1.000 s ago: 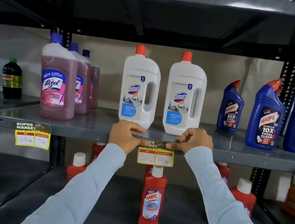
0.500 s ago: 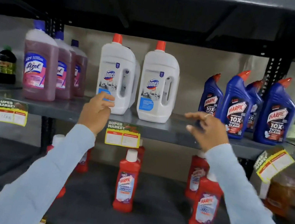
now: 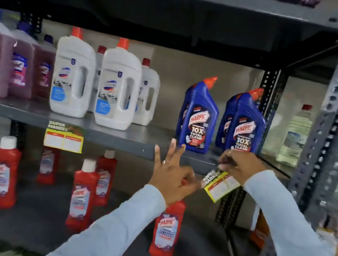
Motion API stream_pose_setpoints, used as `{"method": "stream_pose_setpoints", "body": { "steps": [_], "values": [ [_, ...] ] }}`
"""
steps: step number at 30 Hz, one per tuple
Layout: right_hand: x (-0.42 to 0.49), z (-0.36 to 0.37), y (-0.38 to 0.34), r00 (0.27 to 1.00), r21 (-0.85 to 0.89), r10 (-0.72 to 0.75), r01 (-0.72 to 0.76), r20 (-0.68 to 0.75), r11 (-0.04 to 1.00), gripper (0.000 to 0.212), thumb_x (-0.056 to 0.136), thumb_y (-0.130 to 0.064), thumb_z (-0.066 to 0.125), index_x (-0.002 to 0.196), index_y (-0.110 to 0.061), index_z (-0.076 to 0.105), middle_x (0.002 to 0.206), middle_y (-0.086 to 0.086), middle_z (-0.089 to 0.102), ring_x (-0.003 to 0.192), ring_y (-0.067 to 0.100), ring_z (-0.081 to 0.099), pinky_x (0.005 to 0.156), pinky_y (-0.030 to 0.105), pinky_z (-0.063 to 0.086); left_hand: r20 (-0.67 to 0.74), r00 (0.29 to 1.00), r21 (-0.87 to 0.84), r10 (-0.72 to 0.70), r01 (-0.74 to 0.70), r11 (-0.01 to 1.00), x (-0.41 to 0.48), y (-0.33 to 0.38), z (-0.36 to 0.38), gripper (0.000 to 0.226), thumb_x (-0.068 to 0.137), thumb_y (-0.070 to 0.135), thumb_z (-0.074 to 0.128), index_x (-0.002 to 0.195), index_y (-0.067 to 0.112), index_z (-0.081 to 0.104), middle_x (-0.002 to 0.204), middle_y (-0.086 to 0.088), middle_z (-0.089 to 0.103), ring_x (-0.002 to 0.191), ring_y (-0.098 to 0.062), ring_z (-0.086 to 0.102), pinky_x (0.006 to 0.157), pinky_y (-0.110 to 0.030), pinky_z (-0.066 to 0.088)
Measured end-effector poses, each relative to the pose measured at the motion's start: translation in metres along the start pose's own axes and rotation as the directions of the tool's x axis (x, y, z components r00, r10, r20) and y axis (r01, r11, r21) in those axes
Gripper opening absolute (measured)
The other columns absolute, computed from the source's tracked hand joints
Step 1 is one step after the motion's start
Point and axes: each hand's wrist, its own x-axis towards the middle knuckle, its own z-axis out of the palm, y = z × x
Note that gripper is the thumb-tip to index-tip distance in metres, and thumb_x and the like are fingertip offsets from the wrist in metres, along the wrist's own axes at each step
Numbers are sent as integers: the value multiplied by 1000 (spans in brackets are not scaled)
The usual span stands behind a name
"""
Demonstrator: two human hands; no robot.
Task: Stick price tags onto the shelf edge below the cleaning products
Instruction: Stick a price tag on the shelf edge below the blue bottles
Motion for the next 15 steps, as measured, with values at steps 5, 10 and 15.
{"method": "stream_pose_setpoints", "body": {
  "steps": [5,10,15],
  "values": [
    [2,-7,12,995,15,-36,37,-97,999,15,82,-19,66,89,-7,71,97,11,70,94,28,62,78,30,45,-110,989,36,-95,100,994,6,22,19,48,77,65,35,83,29,67,159,1,14,141,-24,-28,101,-55,-32],
    [-2,-3,25,984,261,100,-58,-149,963,18,70,-17,77,87,-10,78,100,6,76,96,22,66,92,38,52,-118,970,-4,-214,215,977,10,34,19,19,85,44,56,90,32,70,152,5,28,146,-23,-18,101,-61,-29],
    [-34,6,36,985,392,60,8,-162,920,13,70,-16,78,83,-14,78,121,-3,65,119,15,49,97,28,40,-108,986,29,-129,133,991,4,28,12,19,85,42,57,91,31,71,151,5,32,147,-22,-8,102,-56,-29]
  ]
}}
